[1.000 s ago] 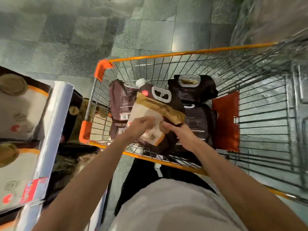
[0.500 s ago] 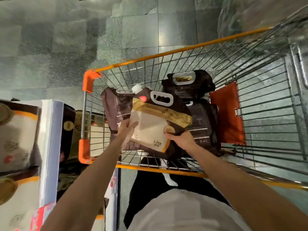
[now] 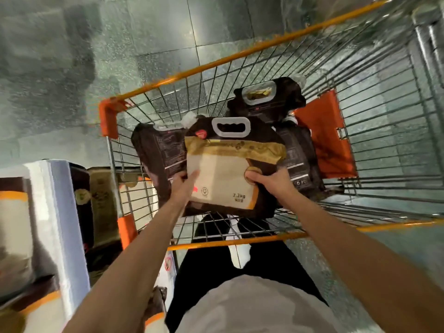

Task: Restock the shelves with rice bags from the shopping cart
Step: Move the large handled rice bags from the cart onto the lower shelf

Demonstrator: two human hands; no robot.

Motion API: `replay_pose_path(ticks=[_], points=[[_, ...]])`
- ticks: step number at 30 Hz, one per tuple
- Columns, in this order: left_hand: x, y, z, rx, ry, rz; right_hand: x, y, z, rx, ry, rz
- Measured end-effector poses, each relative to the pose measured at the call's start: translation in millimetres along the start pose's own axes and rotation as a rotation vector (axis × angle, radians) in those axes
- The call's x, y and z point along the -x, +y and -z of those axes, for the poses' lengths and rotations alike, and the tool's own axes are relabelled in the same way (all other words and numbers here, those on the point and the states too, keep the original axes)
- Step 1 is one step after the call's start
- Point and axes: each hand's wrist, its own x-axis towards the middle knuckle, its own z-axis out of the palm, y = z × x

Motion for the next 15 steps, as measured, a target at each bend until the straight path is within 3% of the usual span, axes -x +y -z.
replay_pose_path(ticks=[4,7,10,15], points=[[-3.8,-2.7,0.6,0.03,-0.077,-0.006,9.3,-32.2,3.0,0.226,-0.006,0.158],[6.2,-1.1,-6.8,0.034,-0.163,0.022,11.0,-47.7,14.0,0.252,-0.091,0.235],[8.3,-0.5,-22.0,0.021,-0.233,0.037,-2.1,-46.6,40.4,0.147,-0.147,0.135],[-1.9,-3.1,-39.2,0.071,-0.19,0.055,-37.1,-24.3,71.5,0.143,-0.195,-0.138]])
